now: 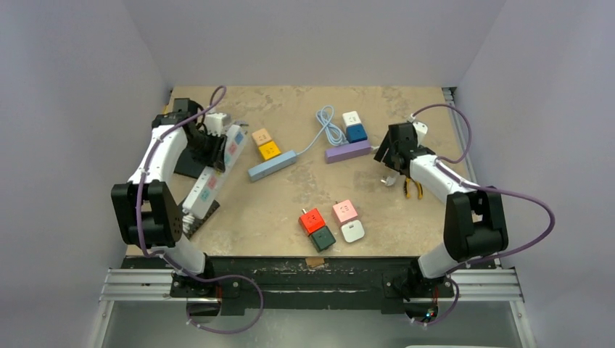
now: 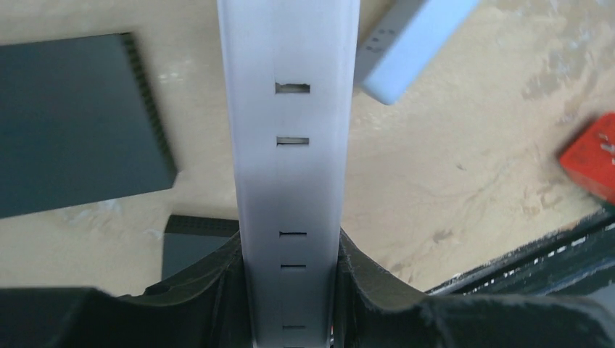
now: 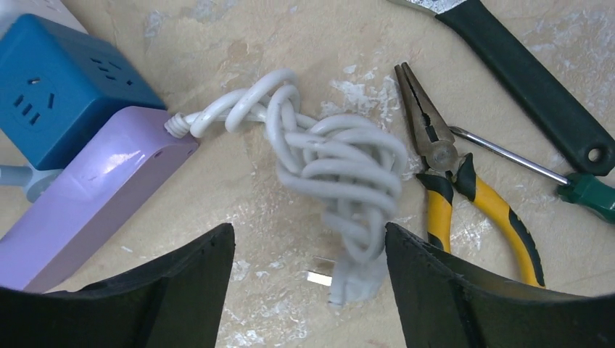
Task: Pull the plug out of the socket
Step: Place the socket at the center of the board.
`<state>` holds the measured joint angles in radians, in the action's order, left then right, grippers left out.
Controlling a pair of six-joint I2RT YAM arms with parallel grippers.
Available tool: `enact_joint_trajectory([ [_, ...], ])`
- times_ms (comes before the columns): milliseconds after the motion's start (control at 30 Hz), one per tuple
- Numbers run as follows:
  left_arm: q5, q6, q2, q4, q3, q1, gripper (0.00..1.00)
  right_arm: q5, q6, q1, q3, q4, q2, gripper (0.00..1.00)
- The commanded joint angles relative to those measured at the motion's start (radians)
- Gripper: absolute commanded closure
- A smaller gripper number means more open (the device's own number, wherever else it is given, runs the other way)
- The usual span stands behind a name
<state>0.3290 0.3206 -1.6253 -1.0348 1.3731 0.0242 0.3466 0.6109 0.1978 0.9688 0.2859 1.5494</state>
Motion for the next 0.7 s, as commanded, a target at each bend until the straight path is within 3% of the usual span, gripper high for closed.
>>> enact_joint_trajectory([
  [0, 0.008, -0.135, -0.001, 0.075, 0.062, 0.064, 1.00, 0.030, 0.023, 0.000, 0.028, -0.002, -0.059, 0.25],
  [333, -0.007, -0.449, -0.116, 0.189, 0.090, 0.079, 1.00, 0.006, 0.018, 0.000, -0.023, -0.020, -0.122, 0.22],
  [500, -0.052, -0.515, -0.202, 0.239, 0.101, 0.096, 1.00, -0.031, 0.006, 0.013, -0.057, -0.051, -0.166, 0.18],
  [667, -0.090, -0.489, -0.272, 0.258, 0.120, 0.097, 1.00, -0.047, -0.024, 0.082, -0.058, -0.054, -0.190, 0.13],
])
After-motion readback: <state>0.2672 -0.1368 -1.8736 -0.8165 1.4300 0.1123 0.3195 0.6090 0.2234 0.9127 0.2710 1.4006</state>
